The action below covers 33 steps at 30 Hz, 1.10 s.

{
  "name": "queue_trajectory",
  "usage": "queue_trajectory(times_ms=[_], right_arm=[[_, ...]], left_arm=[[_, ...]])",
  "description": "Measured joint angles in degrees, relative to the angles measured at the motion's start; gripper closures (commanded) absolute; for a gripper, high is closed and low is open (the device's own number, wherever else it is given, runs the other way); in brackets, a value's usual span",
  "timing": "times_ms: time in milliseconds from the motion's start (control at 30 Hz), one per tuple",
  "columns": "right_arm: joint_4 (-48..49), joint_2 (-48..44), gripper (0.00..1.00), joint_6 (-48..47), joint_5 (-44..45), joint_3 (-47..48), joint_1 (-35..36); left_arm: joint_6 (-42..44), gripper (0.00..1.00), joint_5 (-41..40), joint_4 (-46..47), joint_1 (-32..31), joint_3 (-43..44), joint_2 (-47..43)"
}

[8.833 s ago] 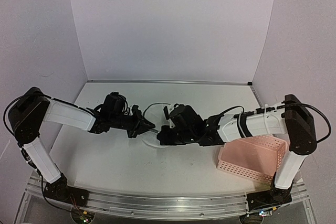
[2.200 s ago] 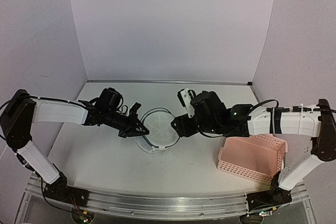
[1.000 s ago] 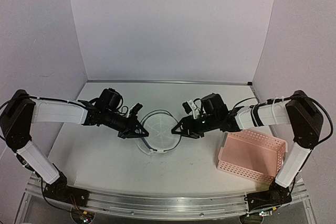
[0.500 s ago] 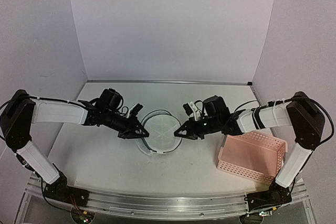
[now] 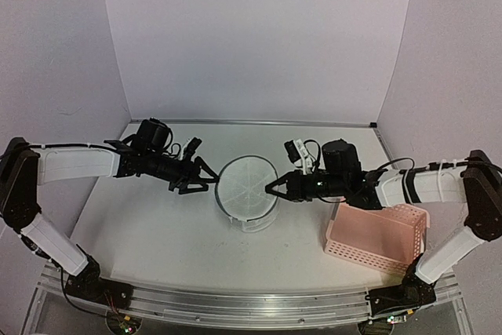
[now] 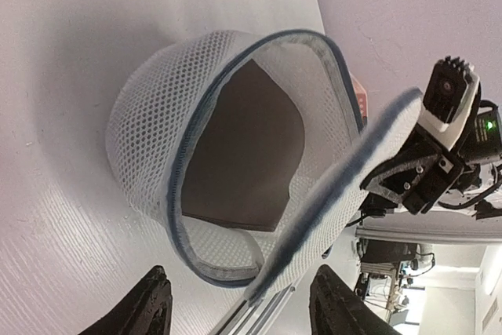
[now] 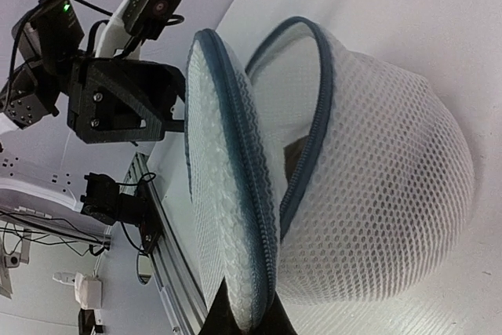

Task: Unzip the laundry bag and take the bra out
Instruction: Open the lid of the laundry bag.

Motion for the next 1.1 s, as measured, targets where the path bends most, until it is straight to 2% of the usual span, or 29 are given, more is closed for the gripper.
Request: queue_trajectory(times_ms=[300, 767, 1100], right_arm=[[5.73, -3.08, 1.0, -7.89, 5.55, -2.64, 5.92], [16.76, -6.86, 1.0, -32.52, 27.12, -11.52, 18.25], [31.28, -5.22, 1.0, -55.39, 42.69, -15.43, 25.66]], left_arm=[[0.35, 0.37, -0.17, -1.68, 1.73, 1.55, -0.85], [2.64, 0.34, -1.66, -8.22, 5.25, 3.72, -6.16], [1.68, 0.33, 0.24, -9.64, 5.22, 3.58, -11.17]])
